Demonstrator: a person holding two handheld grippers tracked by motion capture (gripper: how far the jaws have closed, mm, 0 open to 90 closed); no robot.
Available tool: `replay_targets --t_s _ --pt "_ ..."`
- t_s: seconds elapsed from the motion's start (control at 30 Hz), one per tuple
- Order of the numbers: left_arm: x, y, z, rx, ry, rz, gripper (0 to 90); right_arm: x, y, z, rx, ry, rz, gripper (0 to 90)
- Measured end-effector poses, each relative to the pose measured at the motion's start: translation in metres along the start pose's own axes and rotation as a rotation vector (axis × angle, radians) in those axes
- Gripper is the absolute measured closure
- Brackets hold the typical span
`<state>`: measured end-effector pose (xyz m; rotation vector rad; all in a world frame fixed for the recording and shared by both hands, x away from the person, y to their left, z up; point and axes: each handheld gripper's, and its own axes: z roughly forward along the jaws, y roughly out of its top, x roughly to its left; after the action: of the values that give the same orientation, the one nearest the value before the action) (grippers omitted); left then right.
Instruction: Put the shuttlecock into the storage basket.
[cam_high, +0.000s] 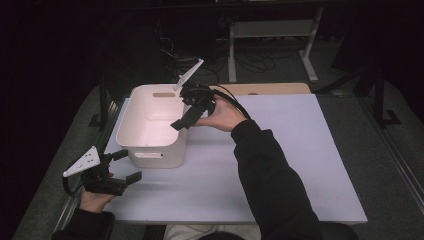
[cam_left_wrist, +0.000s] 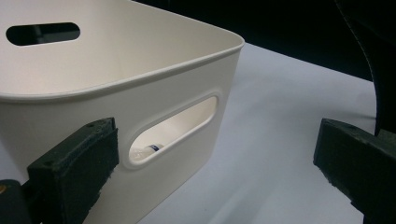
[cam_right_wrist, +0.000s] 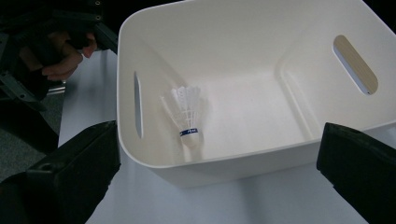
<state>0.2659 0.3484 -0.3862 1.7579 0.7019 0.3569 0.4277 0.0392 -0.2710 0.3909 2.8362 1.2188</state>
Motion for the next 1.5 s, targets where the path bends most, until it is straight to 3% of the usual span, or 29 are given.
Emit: replay_targets --t_s 0.3,1.5 --pt "0.000 0.000 0.001 0.002 0.000 0.001 0.0 -0.001 -0.012 -0.011 -0.012 -0.038 0.017 0.0" --pt "0.001 0.000 0.002 0.003 0.001 -0.003 0.0 -0.004 -0.070 -0.055 -0.089 -0.095 0.072 0.0"
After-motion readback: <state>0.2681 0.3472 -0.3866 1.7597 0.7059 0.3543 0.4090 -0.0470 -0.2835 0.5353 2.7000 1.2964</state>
